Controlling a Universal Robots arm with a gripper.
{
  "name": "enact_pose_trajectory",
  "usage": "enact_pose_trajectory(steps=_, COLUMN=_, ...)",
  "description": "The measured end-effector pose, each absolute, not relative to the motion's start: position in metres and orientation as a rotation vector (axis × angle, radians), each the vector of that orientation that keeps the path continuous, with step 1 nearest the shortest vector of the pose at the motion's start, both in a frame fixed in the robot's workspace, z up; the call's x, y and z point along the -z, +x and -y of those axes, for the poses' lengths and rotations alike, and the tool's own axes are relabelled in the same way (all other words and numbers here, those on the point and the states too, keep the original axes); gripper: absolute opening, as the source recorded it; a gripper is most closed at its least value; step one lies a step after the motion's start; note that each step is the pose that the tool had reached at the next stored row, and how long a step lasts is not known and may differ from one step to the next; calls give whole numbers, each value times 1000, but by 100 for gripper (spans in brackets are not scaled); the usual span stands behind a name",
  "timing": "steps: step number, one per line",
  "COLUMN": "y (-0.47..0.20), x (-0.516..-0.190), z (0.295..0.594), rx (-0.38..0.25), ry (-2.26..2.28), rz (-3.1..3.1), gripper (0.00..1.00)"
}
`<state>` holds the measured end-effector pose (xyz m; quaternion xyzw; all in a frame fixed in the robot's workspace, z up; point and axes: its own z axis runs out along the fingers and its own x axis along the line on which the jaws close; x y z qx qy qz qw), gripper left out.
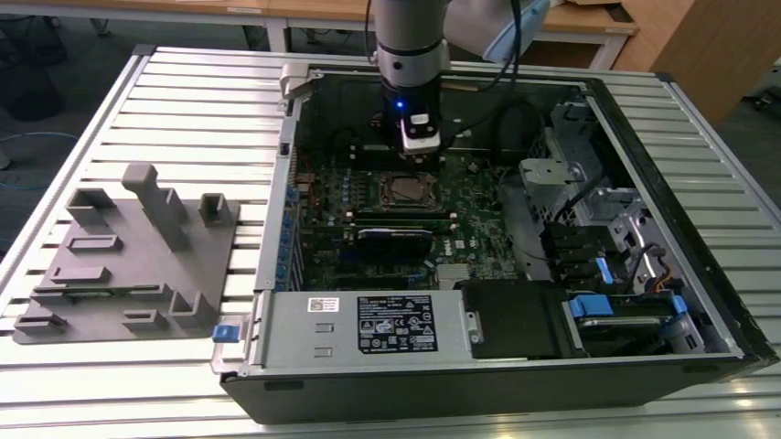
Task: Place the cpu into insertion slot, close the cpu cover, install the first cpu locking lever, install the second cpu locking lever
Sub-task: 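Install the first cpu locking lever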
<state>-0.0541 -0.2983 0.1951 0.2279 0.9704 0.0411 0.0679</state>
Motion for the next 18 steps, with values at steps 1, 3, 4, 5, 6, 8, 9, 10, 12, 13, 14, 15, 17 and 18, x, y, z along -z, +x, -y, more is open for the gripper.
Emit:
enact_pose_trajectory(steps=1, y=-53, x=-195, z=298, rx=-127, ry=687, rz=-2924, gripper=10)
enact_pose_trajectory(steps=3, y=-52, x=-195, z=298, rx=-132, ry=687, rz=-2924, gripper=10)
enact_pose_trajectory(steps=4, y=-52, x=-195, z=298, rx=-133, ry=687, rz=-2924, gripper=10)
enact_pose_trajectory(steps=5, y=-51, x=-195, z=298, rx=-133, ry=688, rz=-2925, gripper=10)
enact_pose_trajectory(steps=6, y=-51, x=-195, z=298, rx=-133, ry=688, rz=-2925, gripper=10)
enact_pose_trajectory(steps=8, y=-50, x=-195, z=298, rx=-133, ry=688, rz=-2925, gripper=10)
enact_pose_trajectory(steps=9, y=-50, x=-195, z=299, rx=-133, ry=688, rz=-2925, gripper=10)
enact_pose_trajectory(steps=10, y=-50, x=-195, z=299, rx=-133, ry=688, rz=-2925, gripper=10)
enact_pose_trajectory(steps=12, y=-49, x=-195, z=299, rx=-134, ry=688, rz=-2925, gripper=10)
enact_pose_trajectory(steps=13, y=-49, x=-195, z=299, rx=-136, ry=688, rz=-2924, gripper=10)
enact_pose_trajectory(steps=14, y=-49, x=-195, z=299, rx=-135, ry=688, rz=-2924, gripper=10)
enact_pose_trajectory(steps=15, y=-49, x=-195, z=299, rx=-135, ry=688, rz=-2925, gripper=10)
enact_pose_trajectory(steps=17, y=-49, x=-195, z=299, rx=-135, ry=688, rz=-2925, gripper=10)
enact_pose_trajectory(steps=18, y=-49, x=-195, z=299, rx=-136, ry=688, rz=-2925, gripper=10)
